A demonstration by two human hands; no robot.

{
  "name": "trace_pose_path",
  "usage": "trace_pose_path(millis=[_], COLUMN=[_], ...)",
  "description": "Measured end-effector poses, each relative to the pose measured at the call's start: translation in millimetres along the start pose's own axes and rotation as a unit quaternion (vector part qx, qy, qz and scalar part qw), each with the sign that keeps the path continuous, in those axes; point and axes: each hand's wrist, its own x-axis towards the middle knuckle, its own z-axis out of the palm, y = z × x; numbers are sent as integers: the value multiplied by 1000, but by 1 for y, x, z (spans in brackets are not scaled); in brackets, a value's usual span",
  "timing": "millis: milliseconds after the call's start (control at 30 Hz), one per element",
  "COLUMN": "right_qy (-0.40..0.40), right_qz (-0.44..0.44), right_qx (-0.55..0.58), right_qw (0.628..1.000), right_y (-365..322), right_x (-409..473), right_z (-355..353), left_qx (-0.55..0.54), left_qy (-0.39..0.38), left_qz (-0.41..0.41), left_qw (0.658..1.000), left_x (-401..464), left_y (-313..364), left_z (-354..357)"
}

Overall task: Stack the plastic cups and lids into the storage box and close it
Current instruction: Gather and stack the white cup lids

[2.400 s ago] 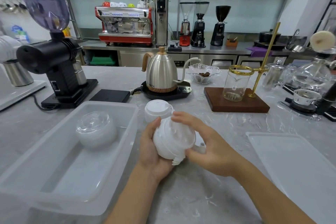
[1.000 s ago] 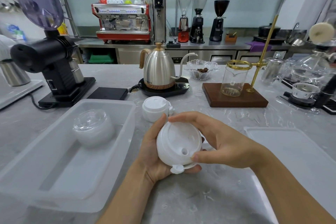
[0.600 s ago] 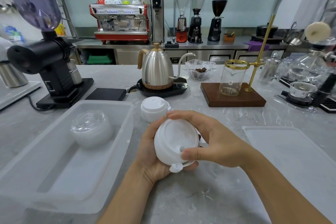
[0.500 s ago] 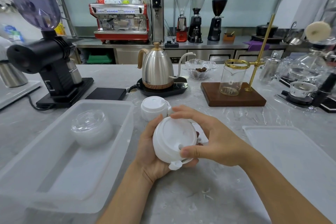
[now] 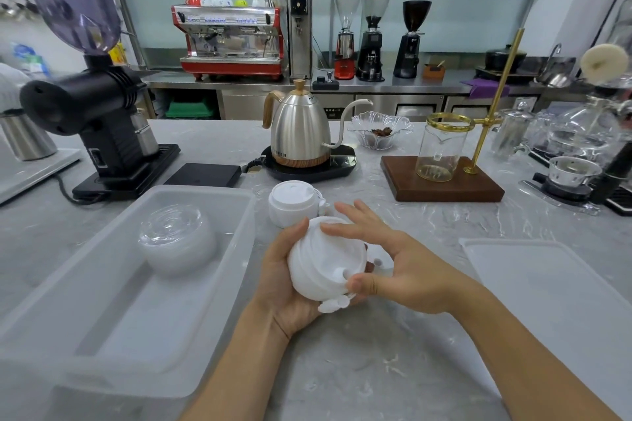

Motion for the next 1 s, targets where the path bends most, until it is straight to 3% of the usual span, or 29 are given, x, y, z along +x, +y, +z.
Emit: trace_pose_path(millis=[167, 367, 433, 633, 767, 900, 1000], right_qy=[76, 163, 168, 121, 130, 229, 240], right_qz=[25, 133, 161, 186, 172, 134, 72], right_qx=[17, -121, -176, -195, -165, -49, 6], right_qw=[997, 970, 956, 956, 962, 963, 968], right_y=[14, 31, 36, 40, 38, 34, 23], right_x=[2, 3, 3, 6, 6, 5, 4], right_z=[-4, -3, 2, 11, 8, -1, -3], left_qx=[9, 25, 27, 43, 44, 52, 69], left_qy=[73, 116, 122, 156, 176, 184, 191], left_qz=[68, 145, 160, 174, 177, 175, 168], left_qw=[995, 982, 979, 971, 967, 966, 965], left_x=[3, 1, 1, 2, 2, 2, 0], left_y=[8, 8, 9, 10, 10, 9, 8], left_z=[-3, 1, 1, 2, 2, 3, 5])
